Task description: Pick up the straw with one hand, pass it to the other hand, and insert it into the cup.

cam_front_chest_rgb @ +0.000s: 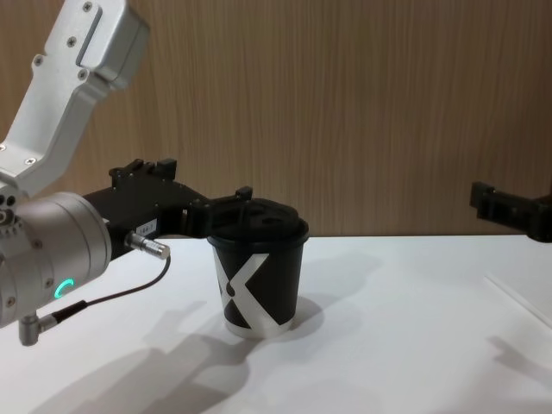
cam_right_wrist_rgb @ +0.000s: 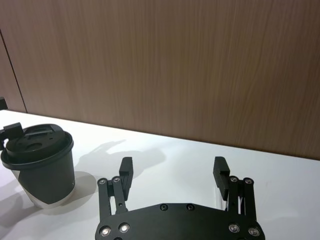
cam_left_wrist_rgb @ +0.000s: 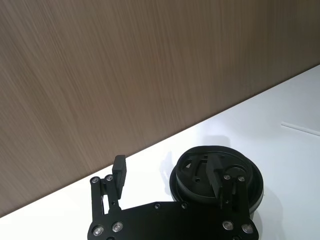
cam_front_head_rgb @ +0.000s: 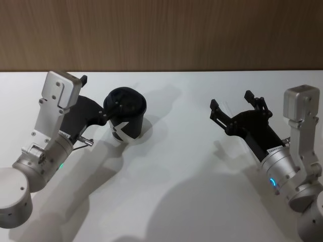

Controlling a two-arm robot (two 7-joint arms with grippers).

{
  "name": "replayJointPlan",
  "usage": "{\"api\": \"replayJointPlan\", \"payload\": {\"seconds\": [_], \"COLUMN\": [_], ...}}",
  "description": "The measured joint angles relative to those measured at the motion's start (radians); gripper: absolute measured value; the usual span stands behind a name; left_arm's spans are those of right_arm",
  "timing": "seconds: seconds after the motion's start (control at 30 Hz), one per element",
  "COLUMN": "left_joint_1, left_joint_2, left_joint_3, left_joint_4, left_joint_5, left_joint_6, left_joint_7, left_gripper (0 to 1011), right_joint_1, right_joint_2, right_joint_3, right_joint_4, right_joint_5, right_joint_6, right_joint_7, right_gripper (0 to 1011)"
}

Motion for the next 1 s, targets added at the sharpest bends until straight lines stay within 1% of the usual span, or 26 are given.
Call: {"api": "replayJointPlan", "payload": {"seconds": [0.5, 0.63, 0.8, 1.0], "left_joint_1": [0.0, 0.0, 0.0, 0.0], "left_joint_2": [0.0, 0.0, 0.0, 0.0], "left_joint_3": [0.0, 0.0, 0.0, 0.0], "left_joint_4": [0.0, 0.0, 0.0, 0.0], "left_joint_5": [0.0, 0.0, 0.0, 0.0], "left_joint_6": [0.0, 0.0, 0.0, 0.0], "left_joint_7": [0.0, 0.0, 0.0, 0.0], "left_gripper": [1003, 1003, 1003, 1003], "right_joint_1": [0.001, 0.007, 0.027, 0.053], "right_joint_2": [0.0, 0.006, 0.022, 0.039], "right_joint_3": [0.0, 0.001, 0.005, 0.012], "right_joint_4": [0.0, 0.0, 0.005, 0.016], "right_joint_5": [-0.001, -0.006, -0.016, -0.019], "right_joint_6": [0.0, 0.005, 0.027, 0.076], "right_joint_7": [0.0, 0.005, 0.02, 0.036], "right_gripper": [1001, 1001, 1001, 1001]}}
